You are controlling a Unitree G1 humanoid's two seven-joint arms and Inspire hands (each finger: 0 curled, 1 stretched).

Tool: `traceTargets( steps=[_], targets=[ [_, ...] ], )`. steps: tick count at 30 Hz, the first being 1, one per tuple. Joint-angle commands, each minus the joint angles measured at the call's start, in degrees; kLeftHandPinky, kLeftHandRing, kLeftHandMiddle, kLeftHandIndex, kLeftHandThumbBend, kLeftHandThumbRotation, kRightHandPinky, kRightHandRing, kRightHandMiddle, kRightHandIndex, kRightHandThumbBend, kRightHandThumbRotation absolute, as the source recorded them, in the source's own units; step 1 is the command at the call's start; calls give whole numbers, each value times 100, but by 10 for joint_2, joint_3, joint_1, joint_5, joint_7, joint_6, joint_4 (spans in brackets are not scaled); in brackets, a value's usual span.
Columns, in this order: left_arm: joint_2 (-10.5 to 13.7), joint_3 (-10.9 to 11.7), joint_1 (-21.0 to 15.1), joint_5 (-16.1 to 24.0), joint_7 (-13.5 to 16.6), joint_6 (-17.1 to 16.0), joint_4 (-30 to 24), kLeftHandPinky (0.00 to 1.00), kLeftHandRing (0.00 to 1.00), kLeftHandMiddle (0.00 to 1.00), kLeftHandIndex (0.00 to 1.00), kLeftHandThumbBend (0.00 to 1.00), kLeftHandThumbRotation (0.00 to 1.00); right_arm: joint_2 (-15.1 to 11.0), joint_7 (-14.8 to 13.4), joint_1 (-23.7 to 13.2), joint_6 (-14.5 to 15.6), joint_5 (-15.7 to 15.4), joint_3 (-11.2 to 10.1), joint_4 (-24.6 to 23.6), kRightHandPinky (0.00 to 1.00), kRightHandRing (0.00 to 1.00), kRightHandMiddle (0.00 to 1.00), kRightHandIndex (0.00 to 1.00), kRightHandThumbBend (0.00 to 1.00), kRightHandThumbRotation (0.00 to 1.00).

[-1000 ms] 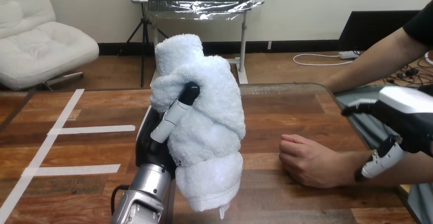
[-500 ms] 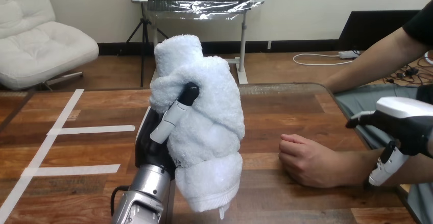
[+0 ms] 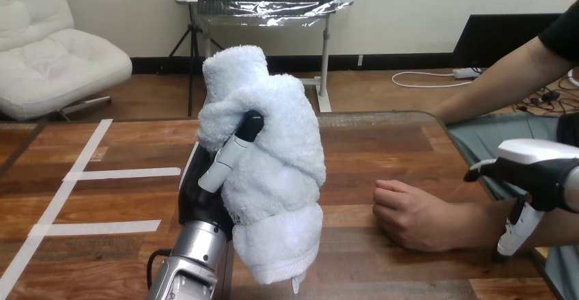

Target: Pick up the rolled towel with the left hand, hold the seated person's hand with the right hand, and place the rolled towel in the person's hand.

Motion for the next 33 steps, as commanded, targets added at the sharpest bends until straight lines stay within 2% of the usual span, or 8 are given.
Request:
traceTargets(
  steps=[1, 16, 33],
  targets=[
    [-64, 0, -18, -11, -13, -11, -40, 28, 35, 41, 49, 74, 0, -19, -5, -51, -10, -9, 7, 22, 94, 97, 96, 92, 83, 2],
    [-61, 1, -15, -14, -27, -12, -44, 28, 35, 42, 50, 71, 0, -14, -12, -74, -27, -28, 32, 83, 95, 98, 97, 93, 80, 8],
    [-60, 2, -14, -13, -30, -13, -45, 29, 36, 42, 50, 70, 0, -7, -11, -88, -38, -49, 56, 115, 95, 98, 97, 93, 77, 18]
  ],
)
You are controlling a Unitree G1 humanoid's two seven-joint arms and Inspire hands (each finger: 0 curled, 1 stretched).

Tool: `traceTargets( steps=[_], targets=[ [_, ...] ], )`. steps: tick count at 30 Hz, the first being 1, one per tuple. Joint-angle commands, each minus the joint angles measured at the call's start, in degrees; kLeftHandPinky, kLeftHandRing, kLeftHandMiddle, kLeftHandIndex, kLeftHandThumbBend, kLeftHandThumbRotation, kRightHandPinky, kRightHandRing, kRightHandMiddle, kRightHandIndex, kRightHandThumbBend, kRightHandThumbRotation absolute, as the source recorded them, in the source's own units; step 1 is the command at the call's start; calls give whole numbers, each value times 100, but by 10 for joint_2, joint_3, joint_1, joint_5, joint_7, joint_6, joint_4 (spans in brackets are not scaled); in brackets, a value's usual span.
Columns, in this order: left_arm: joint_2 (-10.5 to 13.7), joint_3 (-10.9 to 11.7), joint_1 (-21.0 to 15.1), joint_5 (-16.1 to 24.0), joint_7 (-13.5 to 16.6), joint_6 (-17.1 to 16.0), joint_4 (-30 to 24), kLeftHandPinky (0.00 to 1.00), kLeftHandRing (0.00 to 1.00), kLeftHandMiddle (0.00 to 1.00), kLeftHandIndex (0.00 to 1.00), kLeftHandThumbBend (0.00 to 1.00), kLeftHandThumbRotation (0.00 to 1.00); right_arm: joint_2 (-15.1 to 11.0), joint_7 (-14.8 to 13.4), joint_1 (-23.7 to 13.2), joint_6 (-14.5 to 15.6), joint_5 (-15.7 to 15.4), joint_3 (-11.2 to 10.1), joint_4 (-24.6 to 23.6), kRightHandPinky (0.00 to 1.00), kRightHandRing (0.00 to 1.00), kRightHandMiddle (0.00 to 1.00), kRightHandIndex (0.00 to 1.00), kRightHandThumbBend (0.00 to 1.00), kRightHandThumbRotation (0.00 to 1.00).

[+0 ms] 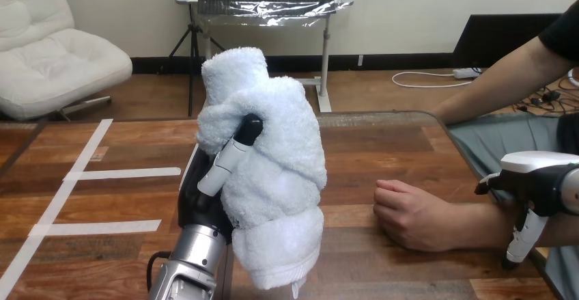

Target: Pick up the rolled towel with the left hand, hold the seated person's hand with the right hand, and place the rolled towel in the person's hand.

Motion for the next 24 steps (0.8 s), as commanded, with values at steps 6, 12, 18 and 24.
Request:
traceTargets(
  steps=[6, 12, 18, 24],
  targets=[
    [-61, 2, -22, -9, -10, -13, -41, 29, 36, 42, 50, 71, 0, -3, -11, -39, -6, -9, 11, 16, 95, 98, 97, 93, 76, 19],
    [-60, 1, -21, -6, -5, -13, -45, 29, 36, 42, 50, 71, 0, 1, -18, -41, -11, -12, 19, 28, 94, 97, 96, 92, 76, 19],
    [-60, 1, -21, -7, -2, -11, -48, 29, 35, 42, 50, 72, 0, 3, -34, -39, -19, -13, 26, 33, 90, 93, 95, 91, 76, 18],
    [-60, 0, -19, -7, 1, -9, -53, 29, 36, 42, 50, 72, 0, 5, -37, -40, -18, -17, 33, 36, 85, 88, 92, 90, 75, 17]
  ],
)
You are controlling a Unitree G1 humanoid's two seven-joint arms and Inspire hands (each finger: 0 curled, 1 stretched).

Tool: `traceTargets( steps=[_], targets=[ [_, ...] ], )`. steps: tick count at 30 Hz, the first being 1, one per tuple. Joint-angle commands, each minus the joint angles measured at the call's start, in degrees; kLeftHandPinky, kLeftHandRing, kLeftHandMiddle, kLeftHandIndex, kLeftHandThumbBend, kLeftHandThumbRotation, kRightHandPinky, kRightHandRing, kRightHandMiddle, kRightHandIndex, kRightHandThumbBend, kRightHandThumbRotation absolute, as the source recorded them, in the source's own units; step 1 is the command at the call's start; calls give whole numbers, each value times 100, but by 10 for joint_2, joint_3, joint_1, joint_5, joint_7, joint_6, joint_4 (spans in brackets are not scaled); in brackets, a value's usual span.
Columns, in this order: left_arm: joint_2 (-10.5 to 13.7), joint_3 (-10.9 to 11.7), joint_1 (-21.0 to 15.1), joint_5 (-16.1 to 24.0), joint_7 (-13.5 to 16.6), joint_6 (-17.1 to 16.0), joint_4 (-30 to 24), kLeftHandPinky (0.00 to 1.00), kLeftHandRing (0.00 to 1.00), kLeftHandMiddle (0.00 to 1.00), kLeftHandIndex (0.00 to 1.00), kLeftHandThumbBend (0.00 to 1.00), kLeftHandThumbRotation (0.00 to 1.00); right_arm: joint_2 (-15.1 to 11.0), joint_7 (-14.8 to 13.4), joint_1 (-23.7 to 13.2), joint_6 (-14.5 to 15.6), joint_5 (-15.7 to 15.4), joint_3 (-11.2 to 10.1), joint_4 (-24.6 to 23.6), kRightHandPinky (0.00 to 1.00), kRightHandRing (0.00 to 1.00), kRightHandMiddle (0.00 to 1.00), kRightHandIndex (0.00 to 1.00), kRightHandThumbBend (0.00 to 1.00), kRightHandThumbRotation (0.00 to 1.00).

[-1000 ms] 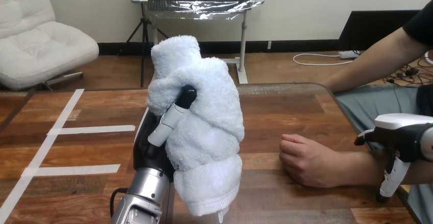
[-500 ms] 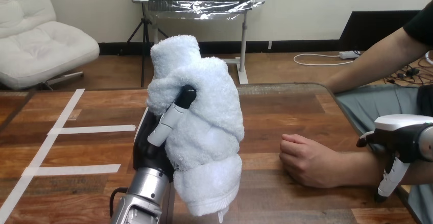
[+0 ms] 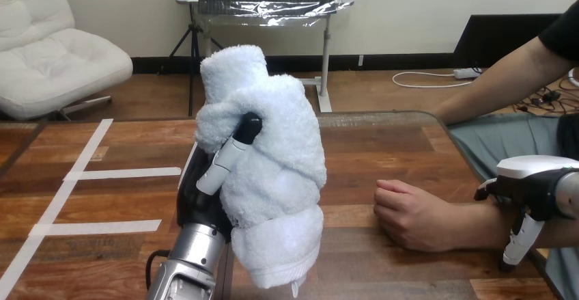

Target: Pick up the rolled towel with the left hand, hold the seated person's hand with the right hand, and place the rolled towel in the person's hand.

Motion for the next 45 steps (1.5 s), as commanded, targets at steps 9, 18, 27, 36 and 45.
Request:
traceTargets(
  steps=[9, 18, 27, 36, 45],
  targets=[
    [-61, 0, -21, -1, 0, -15, -41, 29, 36, 42, 50, 72, 0, 7, -10, -32, -7, 0, 12, 11, 82, 85, 89, 89, 74, 14],
    [-61, -1, -19, -2, 4, -13, -45, 29, 36, 42, 50, 72, 0, 12, -16, -28, -7, 4, 14, 9, 82, 83, 87, 87, 75, 10],
    [-62, -2, -16, -3, 13, -12, -51, 29, 36, 42, 50, 74, 0, 18, -21, -32, -9, -6, 27, 21, 82, 83, 86, 87, 74, 8],
    [-61, -2, -15, -3, 20, -11, -54, 29, 36, 42, 50, 73, 0, 24, -30, -30, -12, -3, 28, 23, 81, 83, 85, 86, 74, 5],
    [-58, -1, -15, -1, 22, -12, -56, 29, 35, 42, 50, 72, 0, 33, -33, -27, -4, 12, 21, 26, 69, 74, 80, 82, 75, 1]
  ],
)
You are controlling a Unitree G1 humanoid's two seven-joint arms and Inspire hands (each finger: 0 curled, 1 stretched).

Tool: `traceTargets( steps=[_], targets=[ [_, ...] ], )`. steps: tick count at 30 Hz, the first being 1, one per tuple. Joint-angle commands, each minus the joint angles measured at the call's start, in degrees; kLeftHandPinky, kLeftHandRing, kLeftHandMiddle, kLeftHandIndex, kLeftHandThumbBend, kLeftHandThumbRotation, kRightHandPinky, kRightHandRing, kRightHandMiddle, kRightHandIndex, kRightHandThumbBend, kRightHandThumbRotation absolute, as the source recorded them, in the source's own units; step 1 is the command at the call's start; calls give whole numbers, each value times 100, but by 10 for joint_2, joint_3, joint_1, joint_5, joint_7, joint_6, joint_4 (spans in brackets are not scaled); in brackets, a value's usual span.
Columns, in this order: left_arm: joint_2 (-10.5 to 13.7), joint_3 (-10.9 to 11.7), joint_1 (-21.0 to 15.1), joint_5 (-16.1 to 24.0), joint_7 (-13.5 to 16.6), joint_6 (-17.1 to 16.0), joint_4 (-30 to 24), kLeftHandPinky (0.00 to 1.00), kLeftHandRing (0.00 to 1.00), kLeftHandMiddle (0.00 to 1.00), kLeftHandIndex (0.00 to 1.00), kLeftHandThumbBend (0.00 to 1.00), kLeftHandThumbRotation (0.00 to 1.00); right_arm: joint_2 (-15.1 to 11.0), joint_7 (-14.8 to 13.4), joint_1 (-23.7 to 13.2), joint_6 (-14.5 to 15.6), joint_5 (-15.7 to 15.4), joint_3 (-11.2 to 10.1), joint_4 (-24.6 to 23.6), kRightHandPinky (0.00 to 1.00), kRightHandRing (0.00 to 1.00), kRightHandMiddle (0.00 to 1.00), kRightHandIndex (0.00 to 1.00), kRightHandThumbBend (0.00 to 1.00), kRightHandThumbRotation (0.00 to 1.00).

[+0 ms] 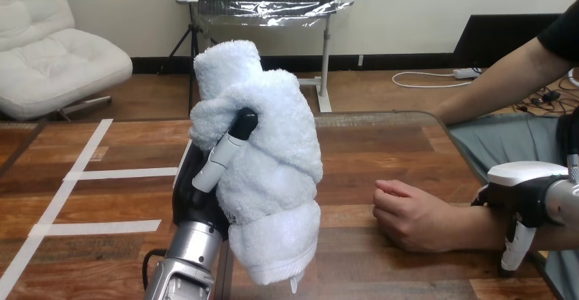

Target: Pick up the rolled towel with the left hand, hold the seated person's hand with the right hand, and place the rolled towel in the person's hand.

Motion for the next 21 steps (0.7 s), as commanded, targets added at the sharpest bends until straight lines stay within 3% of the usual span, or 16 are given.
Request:
traceTargets(
  steps=[1, 12, 21],
  targets=[
    [-58, -1, -20, -1, -1, -13, -36, 29, 35, 42, 50, 72, 0, 21, -6, -26, 6, 11, 1, 8, 67, 73, 79, 82, 75, 1],
    [-55, 2, -20, -2, -4, -13, -34, 28, 36, 42, 50, 70, 0, 23, -14, -21, 0, 17, 1, 11, 56, 65, 73, 77, 76, 0],
    [-55, 2, -17, -2, -2, -12, -37, 29, 36, 42, 50, 70, 0, 25, -21, -18, 2, 10, 5, 13, 38, 48, 59, 70, 76, 0]
  ],
)
